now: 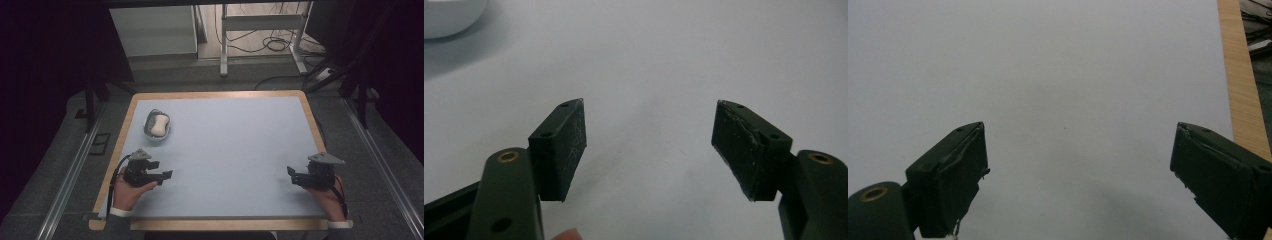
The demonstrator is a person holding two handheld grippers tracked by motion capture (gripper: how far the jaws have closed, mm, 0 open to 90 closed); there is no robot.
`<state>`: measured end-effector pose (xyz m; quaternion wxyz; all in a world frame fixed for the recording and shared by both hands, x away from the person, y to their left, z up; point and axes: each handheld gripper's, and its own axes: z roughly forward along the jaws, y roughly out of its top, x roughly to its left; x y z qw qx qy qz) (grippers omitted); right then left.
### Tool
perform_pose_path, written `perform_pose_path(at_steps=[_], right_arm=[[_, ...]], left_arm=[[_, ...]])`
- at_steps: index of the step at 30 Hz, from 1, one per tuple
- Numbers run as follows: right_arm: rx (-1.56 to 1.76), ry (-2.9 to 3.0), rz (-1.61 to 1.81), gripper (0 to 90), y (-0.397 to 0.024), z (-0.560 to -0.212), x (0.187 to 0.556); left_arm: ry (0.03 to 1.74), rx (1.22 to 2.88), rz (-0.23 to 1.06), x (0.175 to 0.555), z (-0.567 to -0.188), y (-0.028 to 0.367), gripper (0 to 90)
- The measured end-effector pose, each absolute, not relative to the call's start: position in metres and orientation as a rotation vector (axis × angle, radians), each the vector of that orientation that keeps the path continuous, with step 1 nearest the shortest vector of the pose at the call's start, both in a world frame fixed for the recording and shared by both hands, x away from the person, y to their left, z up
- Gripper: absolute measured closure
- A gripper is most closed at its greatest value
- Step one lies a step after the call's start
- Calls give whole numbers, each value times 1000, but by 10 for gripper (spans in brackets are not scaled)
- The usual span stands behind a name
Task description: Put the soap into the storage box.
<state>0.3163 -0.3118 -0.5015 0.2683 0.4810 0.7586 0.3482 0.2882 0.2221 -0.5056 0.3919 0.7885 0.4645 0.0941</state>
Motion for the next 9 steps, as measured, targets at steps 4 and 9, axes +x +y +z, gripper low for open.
perform_pose_path(at_steps=[4, 9], right_arm=[[1298, 2050, 939, 82, -312, -502, 317], [1294, 2045, 939, 82, -313, -502, 316]], left_arm=[[1166, 2011, 245, 287, -504, 219, 299], [1167, 1993, 226, 287, -503, 221, 292]])
